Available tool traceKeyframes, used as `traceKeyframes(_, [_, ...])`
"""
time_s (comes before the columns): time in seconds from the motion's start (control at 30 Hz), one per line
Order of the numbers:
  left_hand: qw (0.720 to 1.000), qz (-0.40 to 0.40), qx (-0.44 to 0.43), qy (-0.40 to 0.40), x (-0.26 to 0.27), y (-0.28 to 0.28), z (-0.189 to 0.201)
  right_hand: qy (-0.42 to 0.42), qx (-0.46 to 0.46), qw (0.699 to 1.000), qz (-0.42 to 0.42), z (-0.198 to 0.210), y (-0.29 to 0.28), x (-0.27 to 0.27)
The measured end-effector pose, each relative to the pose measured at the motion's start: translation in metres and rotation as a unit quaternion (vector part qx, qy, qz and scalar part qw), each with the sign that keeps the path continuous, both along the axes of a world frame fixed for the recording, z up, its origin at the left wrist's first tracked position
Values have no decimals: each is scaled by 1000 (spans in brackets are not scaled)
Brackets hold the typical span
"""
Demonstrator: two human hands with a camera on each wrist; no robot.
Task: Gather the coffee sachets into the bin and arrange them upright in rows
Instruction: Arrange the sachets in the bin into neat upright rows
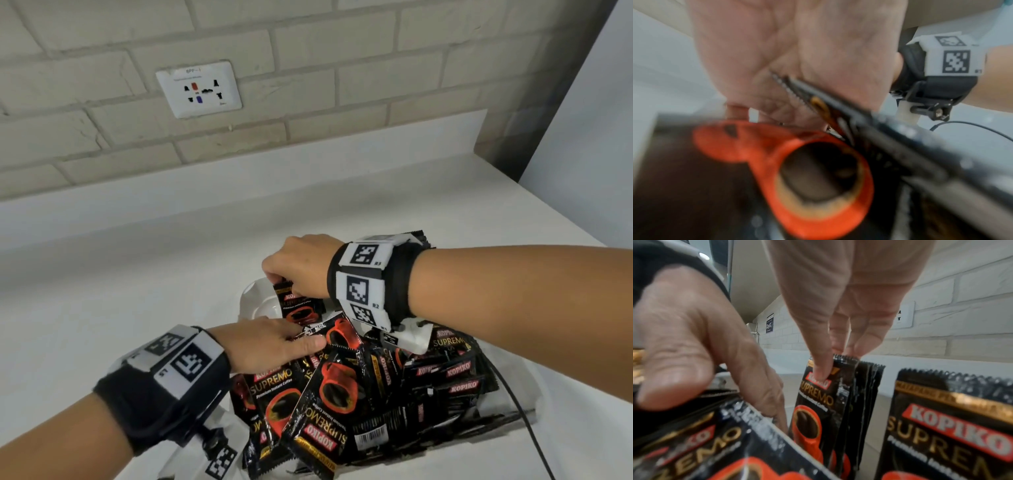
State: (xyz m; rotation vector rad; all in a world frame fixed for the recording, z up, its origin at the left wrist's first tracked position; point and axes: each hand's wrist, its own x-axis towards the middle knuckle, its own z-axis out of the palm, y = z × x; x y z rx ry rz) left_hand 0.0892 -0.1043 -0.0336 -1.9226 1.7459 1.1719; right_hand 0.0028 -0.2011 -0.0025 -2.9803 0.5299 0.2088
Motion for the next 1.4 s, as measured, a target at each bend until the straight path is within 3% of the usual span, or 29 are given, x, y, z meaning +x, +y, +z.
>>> traceKeyframes(0.17, [1000, -5, -26, -16, -2, -2, 7, -17, 5, 1000, -4, 1, -2, 4])
traceKeyframes(0.3, [998, 31, -57, 18, 1, 0, 22, -25, 16, 999, -36, 19, -11, -2])
traceKeyframes(0.47, [985, 114, -127, -27, 16, -2, 36, -97, 82, 986, -112, 43, -23, -27])
traceKeyframes(0.6, [974, 176, -141, 16, 20, -7, 26, -79, 295, 931, -201, 38, -21, -39])
traceKeyframes(0.7, [963, 228, -111, 89, 17, -12, 20, -70, 400, 880, -247, 30, -12, -38])
traceKeyframes(0.8, [950, 262, -101, 139, 13, -16, 18, -94, 444, 848, -275, 24, -7, -33])
traceKeyframes(0.97, [934, 285, -107, 185, 14, -17, 12, -103, 459, 832, -294, 20, -4, -29])
traceKeyframes(1.1, [942, 262, -122, 171, 16, -12, 19, -153, 441, 839, -278, 36, -13, -45])
traceKeyframes(1.2, [952, 224, -168, 121, 28, -1, 30, -145, 345, 897, -237, 54, -23, -82])
traceKeyframes(1.3, [941, 216, -239, 107, 33, 18, 43, -8, 289, 942, -171, 51, -23, -129])
traceKeyframes(1.4, [926, 202, -289, 140, 27, 39, 42, 155, 292, 933, -142, 20, -9, -167])
